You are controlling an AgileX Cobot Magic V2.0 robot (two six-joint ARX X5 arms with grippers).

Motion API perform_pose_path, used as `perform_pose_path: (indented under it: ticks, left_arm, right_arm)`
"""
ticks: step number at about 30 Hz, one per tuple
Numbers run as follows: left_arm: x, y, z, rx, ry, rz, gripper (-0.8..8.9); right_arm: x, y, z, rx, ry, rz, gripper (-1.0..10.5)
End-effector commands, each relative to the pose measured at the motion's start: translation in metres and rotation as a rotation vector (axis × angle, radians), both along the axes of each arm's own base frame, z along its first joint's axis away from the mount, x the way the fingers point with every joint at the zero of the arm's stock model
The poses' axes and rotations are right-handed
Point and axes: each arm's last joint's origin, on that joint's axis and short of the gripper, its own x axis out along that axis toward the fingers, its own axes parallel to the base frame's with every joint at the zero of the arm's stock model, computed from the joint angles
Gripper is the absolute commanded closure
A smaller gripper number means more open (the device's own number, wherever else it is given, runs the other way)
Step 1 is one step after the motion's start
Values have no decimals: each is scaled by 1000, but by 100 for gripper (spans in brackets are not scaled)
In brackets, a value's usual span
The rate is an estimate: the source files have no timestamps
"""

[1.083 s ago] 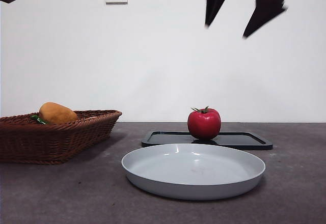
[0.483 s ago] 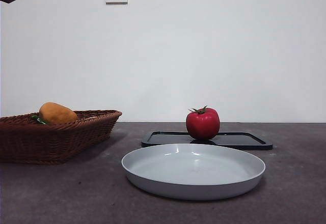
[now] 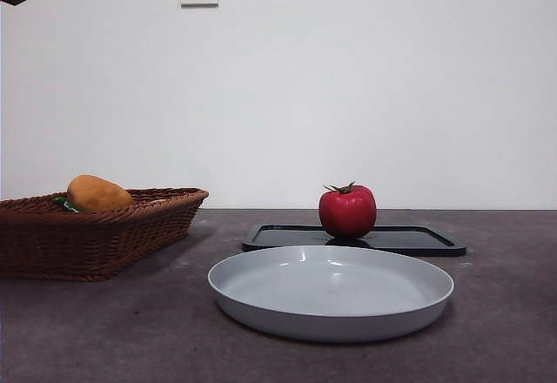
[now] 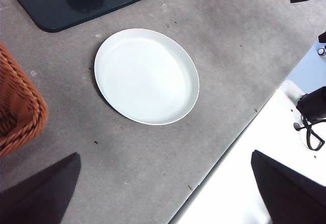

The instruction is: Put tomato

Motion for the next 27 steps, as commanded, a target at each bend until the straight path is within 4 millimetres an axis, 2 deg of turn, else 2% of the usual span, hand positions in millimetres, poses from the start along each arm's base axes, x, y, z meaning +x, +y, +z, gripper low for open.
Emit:
perform_pose_path:
  ticks: [1,9,11,13,14,15,16,17,27]
  left_arm:
    - [1,-1,5,-6,-26,-14,282]
    - [1,-1,5,-6,-26,-14,283]
    - [1,-1,5,-6,-25,-14,325]
    - [1,-1,5,-6,-25,-14,478]
    - [1,-1,5,-6,-25,-14,584]
    - [1,-1,5,-6,-25,-14,659]
    - [1,-1,5,-6,-25,-14,757]
    - [1,-1,5,-6,-25,-14,813]
    - [1,-1,5,-6,-26,-14,804]
  right_arm:
    - [2,2,3,18,-20,3,404]
    - [3,2,4,24,-33,4,418]
    - [3,2,4,23,-33,3,571]
    - [3,2,4,22,-34,3,784]
    - [3,2,4,22,-34,2,884]
    - [3,2,4,22,-34,2,943]
    - [3,2,4,22,-34,2,941]
    - [3,2,4,22,-35,3,941]
    - [3,2,5,23,-38,2,940]
